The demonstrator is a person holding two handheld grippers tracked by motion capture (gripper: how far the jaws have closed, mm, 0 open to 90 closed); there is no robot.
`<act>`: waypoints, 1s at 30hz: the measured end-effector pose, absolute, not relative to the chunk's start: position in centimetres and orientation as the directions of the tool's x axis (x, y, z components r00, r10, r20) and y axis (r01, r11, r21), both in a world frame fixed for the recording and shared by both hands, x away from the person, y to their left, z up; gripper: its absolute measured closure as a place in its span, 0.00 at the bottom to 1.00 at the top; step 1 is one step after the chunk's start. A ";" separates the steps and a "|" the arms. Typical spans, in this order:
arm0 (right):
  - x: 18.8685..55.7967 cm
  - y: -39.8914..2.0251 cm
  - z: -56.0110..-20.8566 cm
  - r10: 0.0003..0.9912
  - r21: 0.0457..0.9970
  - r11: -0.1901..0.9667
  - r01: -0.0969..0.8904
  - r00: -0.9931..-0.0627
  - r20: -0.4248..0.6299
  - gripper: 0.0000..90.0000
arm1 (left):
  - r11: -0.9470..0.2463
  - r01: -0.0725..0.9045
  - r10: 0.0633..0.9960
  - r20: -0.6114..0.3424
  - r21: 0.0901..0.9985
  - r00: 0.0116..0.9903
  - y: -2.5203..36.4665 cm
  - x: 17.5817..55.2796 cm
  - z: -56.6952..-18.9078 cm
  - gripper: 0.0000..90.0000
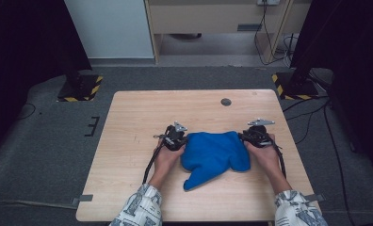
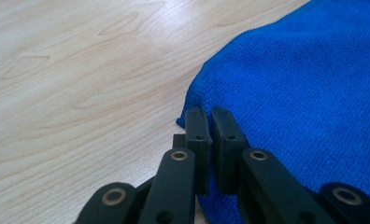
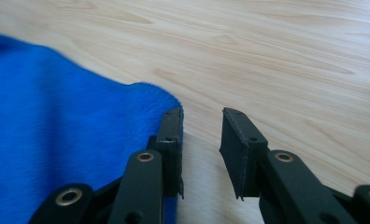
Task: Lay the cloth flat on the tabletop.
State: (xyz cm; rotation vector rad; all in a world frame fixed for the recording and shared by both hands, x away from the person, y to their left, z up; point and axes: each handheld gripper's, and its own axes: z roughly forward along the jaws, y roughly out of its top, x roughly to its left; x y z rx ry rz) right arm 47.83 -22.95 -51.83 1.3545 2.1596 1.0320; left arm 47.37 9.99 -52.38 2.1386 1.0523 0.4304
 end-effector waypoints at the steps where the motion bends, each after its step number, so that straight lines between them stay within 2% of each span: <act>1: 47.5 -22.4 -51.8 0.872 0.756 0.283 0.590 -0.486 0.052 0.76 | -0.408 0.551 0.795 -0.013 0.728 0.606 10.1 47.3 -52.0 0.96; 7: 46.5 -20.9 -51.7 0.844 0.772 0.305 0.558 -0.534 0.053 0.68 | -0.391 0.541 0.804 -0.009 0.745 0.594 10.6 47.1 -51.2 0.96; 11: 46.2 -19.8 -52.3 0.832 0.753 0.349 0.558 -0.555 0.026 0.56 | -0.392 0.536 0.809 0.002 0.748 0.588 11.4 47.1 -50.6 0.96; 16: 46.4 -19.2 -52.8 0.822 0.751 0.348 0.561 -0.568 0.043 0.52 | -0.398 0.533 0.806 0.007 0.747 0.591 11.7 47.1 -50.5 0.96; 22: 46.4 -18.0 -52.9 0.798 0.744 0.396 0.538 -0.603 0.011 0.51 | -0.393 0.529 0.807 0.007 0.752 0.590 11.6 47.0 -50.4 0.96; 24: 46.6 -17.9 -53.0 0.799 0.735 0.403 0.545 -0.601 0.007 0.52 | -0.394 0.527 0.807 0.008 0.753 0.591 11.6 47.0 -50.4 0.96; 28: 46.7 -18.0 -52.9 0.787 0.727 0.396 0.561 -0.615 0.045 0.68 | -0.392 0.528 0.808 0.007 0.753 0.589 11.7 47.1 -50.4 0.96; 29: 46.7 -18.0 -52.9 0.787 0.727 0.396 0.561 -0.615 0.045 0.68 | -0.392 0.528 0.808 0.007 0.753 0.589 11.7 47.1 -50.4 0.96; 30: 46.7 -18.0 -52.9 0.784 0.731 0.388 0.561 -0.618 0.058 0.74 | -0.392 0.528 0.808 0.008 0.754 0.589 11.7 47.1 -50.3 0.96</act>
